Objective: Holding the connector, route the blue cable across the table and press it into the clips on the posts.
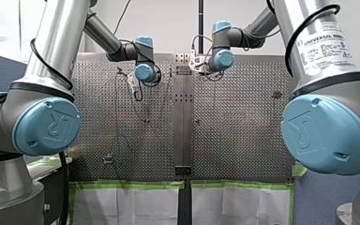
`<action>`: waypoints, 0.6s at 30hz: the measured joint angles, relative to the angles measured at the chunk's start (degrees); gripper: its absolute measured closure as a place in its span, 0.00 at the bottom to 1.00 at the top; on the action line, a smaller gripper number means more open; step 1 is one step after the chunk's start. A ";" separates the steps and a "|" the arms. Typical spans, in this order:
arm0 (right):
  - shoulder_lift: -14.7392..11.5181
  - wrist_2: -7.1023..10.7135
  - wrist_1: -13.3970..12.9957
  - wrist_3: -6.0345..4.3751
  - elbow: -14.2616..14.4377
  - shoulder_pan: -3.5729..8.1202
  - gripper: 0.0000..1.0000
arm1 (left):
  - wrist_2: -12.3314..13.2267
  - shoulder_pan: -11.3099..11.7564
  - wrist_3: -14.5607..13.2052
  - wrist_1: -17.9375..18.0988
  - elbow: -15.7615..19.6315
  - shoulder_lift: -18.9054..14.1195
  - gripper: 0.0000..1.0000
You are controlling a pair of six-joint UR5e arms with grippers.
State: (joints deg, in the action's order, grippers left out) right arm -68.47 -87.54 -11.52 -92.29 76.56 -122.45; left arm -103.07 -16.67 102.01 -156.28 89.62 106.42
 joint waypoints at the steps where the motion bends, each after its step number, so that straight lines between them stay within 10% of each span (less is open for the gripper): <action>1: 0.16 0.04 0.00 0.00 -0.12 0.16 1.00 | 0.18 0.09 0.01 -0.08 -0.43 0.42 1.00; 18: 1.55 0.72 -0.09 0.04 -1.00 2.80 1.00 | 1.47 1.49 0.47 -1.51 -5.47 2.69 0.94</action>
State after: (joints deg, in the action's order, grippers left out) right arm -66.92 -86.82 -11.60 -92.25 75.56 -119.65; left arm -101.60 -15.18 102.49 -157.79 84.15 109.11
